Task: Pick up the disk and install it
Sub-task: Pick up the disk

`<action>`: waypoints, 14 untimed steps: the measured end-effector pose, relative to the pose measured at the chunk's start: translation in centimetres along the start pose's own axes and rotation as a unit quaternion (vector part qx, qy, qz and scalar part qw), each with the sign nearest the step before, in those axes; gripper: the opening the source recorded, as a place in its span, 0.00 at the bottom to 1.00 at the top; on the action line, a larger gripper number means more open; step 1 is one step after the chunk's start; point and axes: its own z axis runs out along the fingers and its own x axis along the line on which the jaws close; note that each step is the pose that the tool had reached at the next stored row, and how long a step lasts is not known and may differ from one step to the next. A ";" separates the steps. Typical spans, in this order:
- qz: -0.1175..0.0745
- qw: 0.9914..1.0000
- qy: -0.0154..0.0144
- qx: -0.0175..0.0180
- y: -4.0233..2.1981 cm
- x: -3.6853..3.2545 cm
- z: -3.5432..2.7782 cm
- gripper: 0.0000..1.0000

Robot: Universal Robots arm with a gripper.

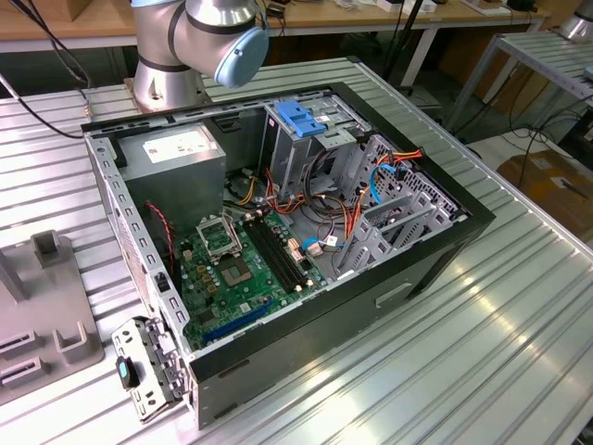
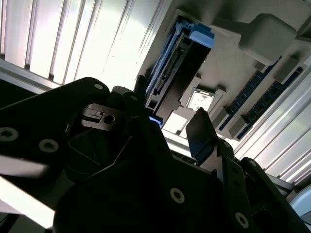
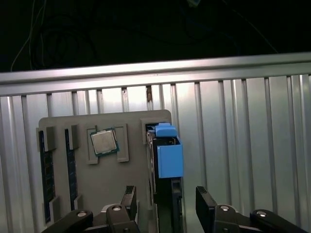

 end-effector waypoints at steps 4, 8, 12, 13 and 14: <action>0.000 1.000 0.000 0.000 0.00 0.01 0.36 0.60; -0.002 1.000 0.000 0.000 0.00 0.03 0.79 0.60; -0.019 1.000 0.000 -0.001 0.01 0.03 0.99 0.60; -0.027 1.000 0.000 -0.001 0.01 0.03 1.07 0.60; -0.032 0.999 0.000 -0.001 0.01 0.03 1.11 0.60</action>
